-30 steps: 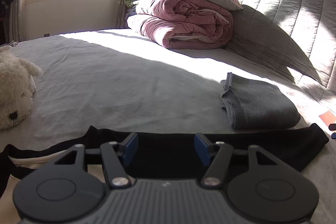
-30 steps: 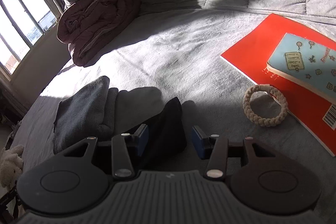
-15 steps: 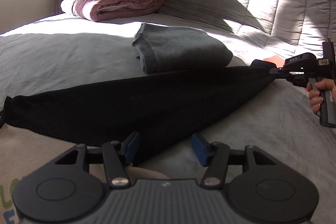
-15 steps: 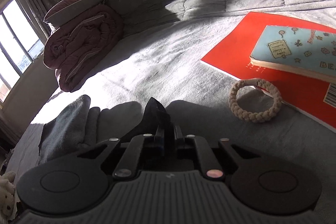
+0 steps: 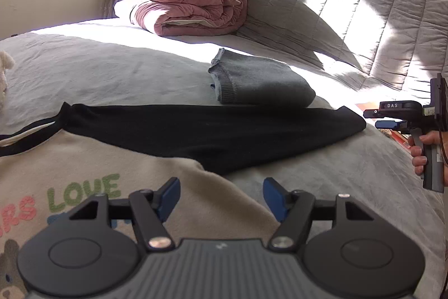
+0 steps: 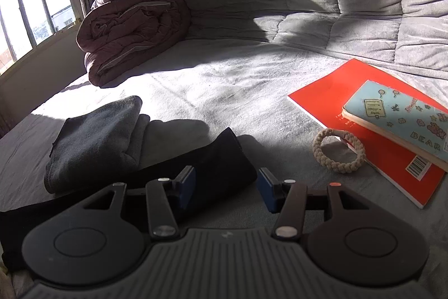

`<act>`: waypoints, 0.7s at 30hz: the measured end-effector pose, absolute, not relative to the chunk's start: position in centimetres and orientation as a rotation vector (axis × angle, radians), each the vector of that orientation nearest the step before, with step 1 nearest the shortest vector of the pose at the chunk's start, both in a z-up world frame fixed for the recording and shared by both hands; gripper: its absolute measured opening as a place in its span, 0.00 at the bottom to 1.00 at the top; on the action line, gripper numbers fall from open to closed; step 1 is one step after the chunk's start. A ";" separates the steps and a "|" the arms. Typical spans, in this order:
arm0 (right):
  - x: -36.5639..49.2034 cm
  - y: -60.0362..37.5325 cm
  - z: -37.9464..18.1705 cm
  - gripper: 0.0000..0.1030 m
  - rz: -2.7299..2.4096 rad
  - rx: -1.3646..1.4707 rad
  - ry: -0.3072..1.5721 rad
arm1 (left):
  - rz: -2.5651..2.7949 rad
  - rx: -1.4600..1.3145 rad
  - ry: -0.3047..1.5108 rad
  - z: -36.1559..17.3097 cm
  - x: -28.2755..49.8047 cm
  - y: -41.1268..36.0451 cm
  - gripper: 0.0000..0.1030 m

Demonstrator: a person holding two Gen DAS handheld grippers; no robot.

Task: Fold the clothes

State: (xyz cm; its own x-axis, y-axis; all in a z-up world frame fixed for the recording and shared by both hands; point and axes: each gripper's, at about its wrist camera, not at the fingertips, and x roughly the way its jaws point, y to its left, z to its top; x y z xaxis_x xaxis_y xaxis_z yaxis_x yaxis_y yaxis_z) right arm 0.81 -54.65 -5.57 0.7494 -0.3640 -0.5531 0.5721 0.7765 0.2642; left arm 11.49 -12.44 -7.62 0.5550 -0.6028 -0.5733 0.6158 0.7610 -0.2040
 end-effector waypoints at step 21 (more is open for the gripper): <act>1.9 -34.3 -3.6 0.57 -0.087 0.331 0.686 | -0.408 -0.155 0.726 -7.6 2.5 4.1 0.67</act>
State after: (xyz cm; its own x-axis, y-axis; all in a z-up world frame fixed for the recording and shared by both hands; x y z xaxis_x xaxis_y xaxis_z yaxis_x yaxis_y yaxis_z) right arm 1.90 -34.28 -3.56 0.7725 0.0296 -0.6343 0.1864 0.9443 0.2711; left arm 2.48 4.11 -7.64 0.6734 -0.4143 -0.6122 0.3084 0.9101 -0.2767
